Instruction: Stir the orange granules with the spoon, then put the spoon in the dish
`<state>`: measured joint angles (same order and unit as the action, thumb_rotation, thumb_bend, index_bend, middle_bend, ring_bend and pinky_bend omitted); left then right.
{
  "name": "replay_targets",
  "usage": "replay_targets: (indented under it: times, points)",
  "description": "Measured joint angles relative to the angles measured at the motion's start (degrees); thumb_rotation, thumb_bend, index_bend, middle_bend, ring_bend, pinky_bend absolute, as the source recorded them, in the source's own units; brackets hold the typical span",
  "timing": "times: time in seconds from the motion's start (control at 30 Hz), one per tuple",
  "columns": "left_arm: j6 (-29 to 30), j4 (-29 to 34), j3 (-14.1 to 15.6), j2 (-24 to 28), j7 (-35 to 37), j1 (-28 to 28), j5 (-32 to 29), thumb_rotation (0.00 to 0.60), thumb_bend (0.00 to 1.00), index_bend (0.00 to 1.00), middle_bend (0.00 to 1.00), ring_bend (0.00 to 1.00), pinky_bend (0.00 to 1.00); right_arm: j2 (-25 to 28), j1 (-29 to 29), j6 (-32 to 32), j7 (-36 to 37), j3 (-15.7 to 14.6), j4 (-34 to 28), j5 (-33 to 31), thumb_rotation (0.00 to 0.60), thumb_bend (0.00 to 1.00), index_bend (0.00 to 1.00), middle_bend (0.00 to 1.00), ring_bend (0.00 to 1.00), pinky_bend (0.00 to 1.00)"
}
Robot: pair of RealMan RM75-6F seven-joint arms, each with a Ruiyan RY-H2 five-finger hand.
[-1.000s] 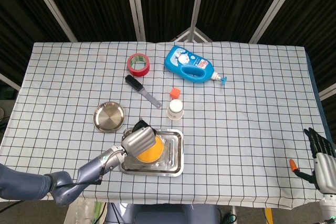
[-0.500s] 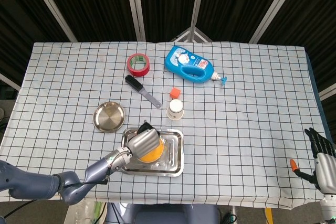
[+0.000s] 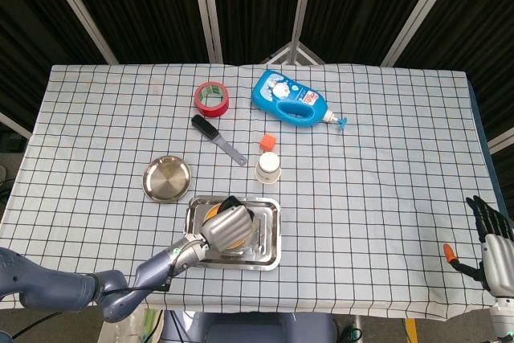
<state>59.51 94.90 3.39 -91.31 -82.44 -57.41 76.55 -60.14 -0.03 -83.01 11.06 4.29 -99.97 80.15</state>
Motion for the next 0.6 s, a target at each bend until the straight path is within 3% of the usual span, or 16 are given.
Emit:
replay_targets:
  times: [0.6]
  points:
    - [0.4,3.4,-0.1,2.7,2.1,1.6,3.5,0.6,0.63,0.81,1.0,1.0,1.0,-0.1,0.0,-0.1,-0.1,0.0,0.1,0.1,0.6,0.39,0.0,0.0,0.0,0.0]
